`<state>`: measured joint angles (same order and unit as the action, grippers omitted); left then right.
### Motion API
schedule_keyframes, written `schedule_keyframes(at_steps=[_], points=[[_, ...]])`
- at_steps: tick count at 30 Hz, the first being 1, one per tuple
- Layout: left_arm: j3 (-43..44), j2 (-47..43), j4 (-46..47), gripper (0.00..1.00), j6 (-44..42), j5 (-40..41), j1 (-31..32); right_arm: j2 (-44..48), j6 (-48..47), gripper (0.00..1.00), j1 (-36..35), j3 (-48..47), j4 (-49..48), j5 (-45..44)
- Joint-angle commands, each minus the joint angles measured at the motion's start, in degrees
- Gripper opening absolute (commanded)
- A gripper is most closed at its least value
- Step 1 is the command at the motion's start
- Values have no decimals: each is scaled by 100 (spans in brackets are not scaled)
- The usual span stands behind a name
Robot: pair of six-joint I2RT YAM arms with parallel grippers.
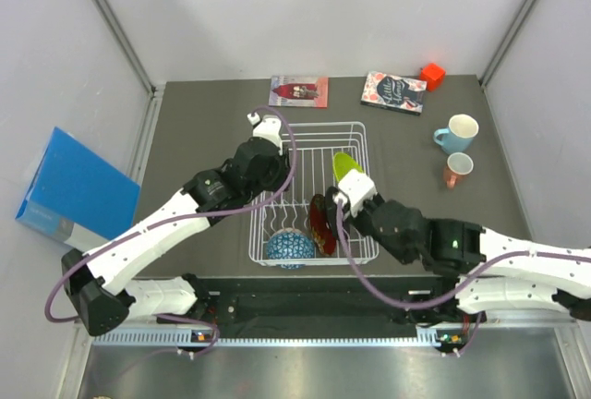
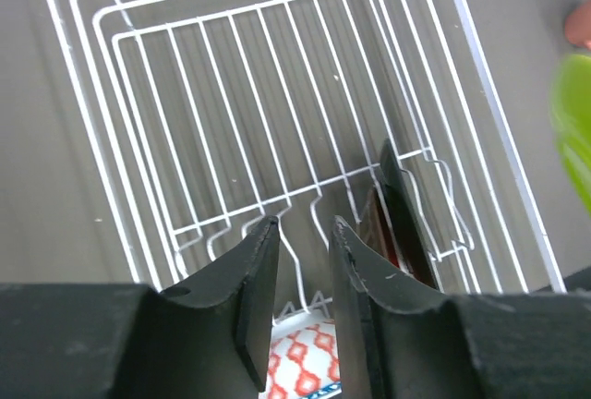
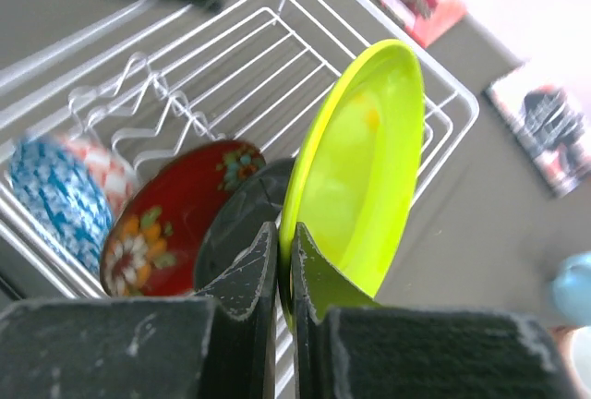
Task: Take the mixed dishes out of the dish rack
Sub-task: Pick up the plate from the dish rack, then place the plate at the center of the board.
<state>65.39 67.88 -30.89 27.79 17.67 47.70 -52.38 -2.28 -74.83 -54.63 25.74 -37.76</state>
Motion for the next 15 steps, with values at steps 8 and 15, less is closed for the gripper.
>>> schedule_keyframes(at_steps=[8,15], points=[[-263,-538,646,34,-871,-1035,-94,405,-3585,0,-1921,1701,-2134,-2076],[-202,-565,725,38,-977,-2530,-94,-228,-4884,0,-2545,2298,-3100,-2719]])
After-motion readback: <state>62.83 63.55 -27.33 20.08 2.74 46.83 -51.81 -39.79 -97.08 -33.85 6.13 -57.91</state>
